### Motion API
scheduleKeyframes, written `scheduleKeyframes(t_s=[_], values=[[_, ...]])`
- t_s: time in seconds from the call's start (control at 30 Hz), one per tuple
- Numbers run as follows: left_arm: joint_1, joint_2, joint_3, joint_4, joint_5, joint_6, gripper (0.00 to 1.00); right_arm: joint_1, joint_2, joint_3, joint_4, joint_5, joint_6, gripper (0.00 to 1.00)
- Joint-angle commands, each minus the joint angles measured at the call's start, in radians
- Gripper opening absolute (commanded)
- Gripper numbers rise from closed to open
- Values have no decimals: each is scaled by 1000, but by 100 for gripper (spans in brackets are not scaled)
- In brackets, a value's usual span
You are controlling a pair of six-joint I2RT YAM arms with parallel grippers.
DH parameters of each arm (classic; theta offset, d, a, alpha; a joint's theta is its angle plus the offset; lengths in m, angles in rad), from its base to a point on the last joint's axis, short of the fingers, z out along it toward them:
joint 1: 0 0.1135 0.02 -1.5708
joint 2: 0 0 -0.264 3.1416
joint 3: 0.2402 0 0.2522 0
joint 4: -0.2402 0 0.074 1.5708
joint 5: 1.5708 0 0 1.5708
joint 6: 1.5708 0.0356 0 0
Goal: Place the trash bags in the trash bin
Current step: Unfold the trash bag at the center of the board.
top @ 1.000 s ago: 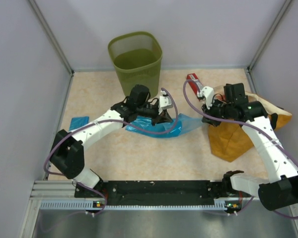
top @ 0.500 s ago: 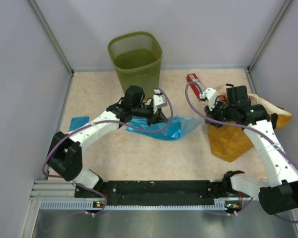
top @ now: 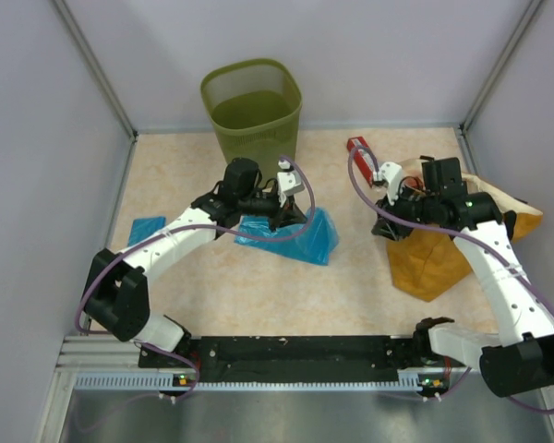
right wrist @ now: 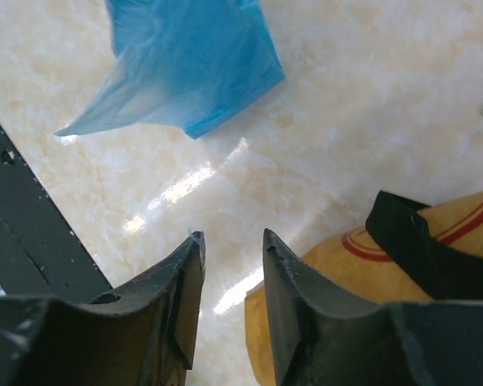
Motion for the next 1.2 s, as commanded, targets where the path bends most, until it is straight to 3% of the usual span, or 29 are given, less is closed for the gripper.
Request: scheduleKeyframes(t_s=[0.0,0.13,0.3,0.57,0.87,1.17], values=[[-4,-51,16,11,19,-1,0,-8,56,125,16,-208,46,41],[-14,-59,16,8,8,-2,0,27,163,228,19,-313,100,48],[-27,-56,20,5,1,-4,0,141,281,299,68,-264,168,52],[-36,-59,25,1,-7,-4,0,190,381,334,77,-250,174,48],[-36,-60,25,-5,-4,1,0,195,390,297,86,-238,160,37],[-37,-62,23,-8,-4,5,0,195,400,271,91,-228,151,35]])
